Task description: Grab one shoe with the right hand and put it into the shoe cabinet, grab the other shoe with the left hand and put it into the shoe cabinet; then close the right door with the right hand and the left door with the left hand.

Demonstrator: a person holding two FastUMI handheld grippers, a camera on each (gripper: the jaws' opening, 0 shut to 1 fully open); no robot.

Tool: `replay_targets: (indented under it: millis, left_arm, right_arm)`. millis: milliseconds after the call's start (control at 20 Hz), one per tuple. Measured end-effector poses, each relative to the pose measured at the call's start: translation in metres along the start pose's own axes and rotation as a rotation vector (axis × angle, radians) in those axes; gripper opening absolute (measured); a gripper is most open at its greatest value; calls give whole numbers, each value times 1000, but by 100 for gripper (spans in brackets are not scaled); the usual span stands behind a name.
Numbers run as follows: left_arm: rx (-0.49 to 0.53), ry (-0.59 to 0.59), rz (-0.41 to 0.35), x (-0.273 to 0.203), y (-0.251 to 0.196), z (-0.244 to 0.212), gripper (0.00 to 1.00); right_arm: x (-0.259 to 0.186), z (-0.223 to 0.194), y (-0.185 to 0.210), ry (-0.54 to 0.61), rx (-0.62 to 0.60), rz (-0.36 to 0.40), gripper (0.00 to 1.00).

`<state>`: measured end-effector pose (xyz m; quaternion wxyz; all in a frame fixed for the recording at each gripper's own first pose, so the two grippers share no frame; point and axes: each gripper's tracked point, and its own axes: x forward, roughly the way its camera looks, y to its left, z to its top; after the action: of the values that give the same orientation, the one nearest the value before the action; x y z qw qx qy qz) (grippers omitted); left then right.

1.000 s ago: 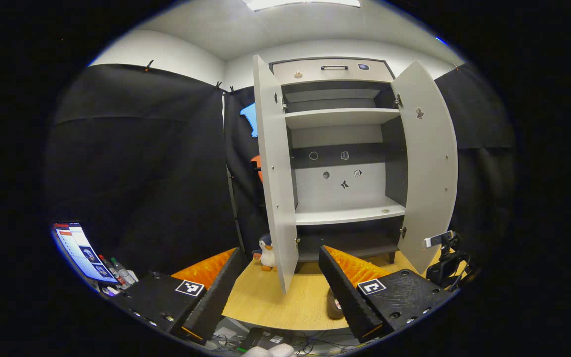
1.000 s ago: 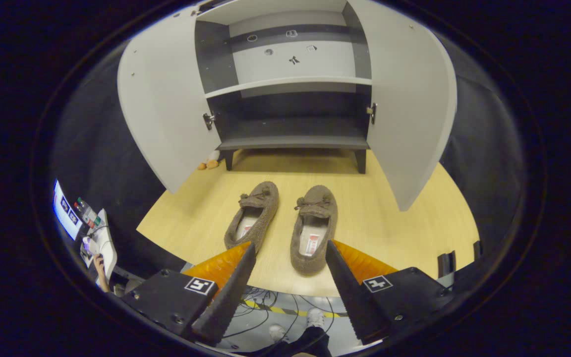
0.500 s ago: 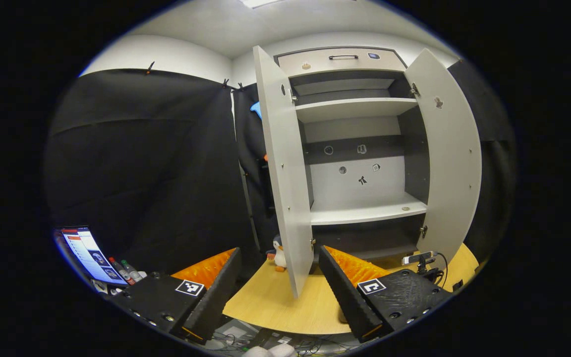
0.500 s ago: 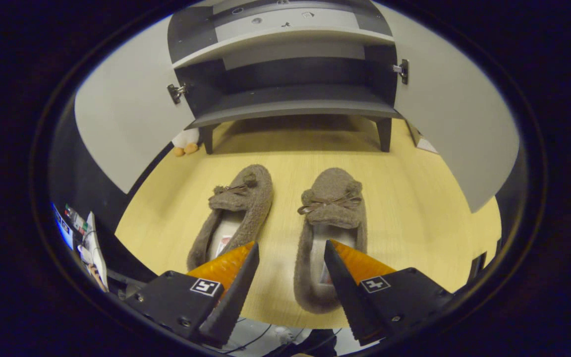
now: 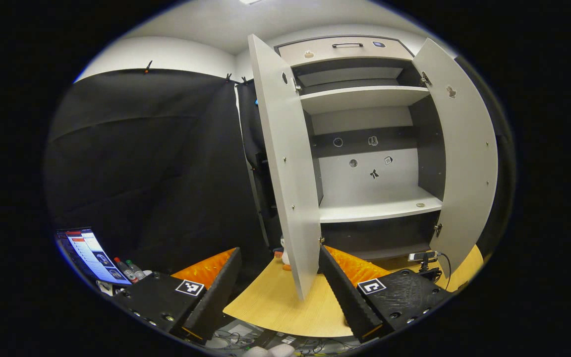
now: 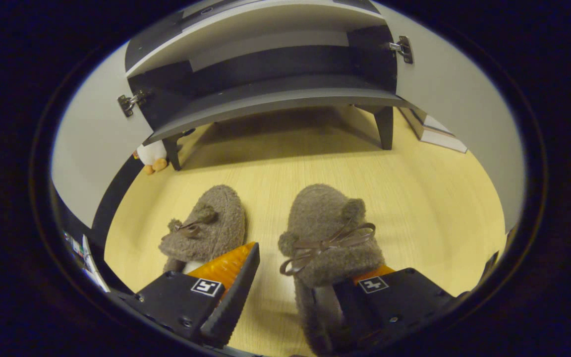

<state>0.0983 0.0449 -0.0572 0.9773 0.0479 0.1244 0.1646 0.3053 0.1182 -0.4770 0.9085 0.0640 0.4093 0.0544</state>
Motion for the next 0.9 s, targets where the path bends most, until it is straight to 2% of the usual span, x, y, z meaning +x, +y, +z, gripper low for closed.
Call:
replay_targets:
  millis: [50, 100, 150, 200, 250, 300, 400, 650, 900]
  left_arm:
    - [6, 3, 3, 1, -1, 0, 96]
    - [10, 4, 4, 4, -3, 1, 96]
    - [11, 5, 4, 5, -4, 1, 96]
    - [10, 7, 2, 7, -5, 1, 97]
    - [8, 7, -1, 9, -6, 2, 97]
    - [4, 5, -1, 10, -8, 4, 97]
    - [-6, -3, -4, 12, -11, 7, 96]
    - [-20, -13, -13, 13, -10, 8, 96]
    - [-21, -27, -29, 10, -15, 8, 96]
  right_arm:
    - [3, 1, -3, -5, -2, -7, 82]
    - [4, 2, -4, -8, -6, -11, 67]
    - [6, 2, -2, -6, -6, -1, 67]
    - [6, 1, 1, 4, -10, 12, 44]
    - [6, 0, -1, 10, -21, 9, 36]
    - [4, 0, 2, 22, -29, 23, 22]
    - [-1, -8, 13, 42, -39, 69, 14]
    - [-32, 13, 27, 20, -43, 113, 12]
    - [-90, 91, 43, -108, -37, 146, 12]
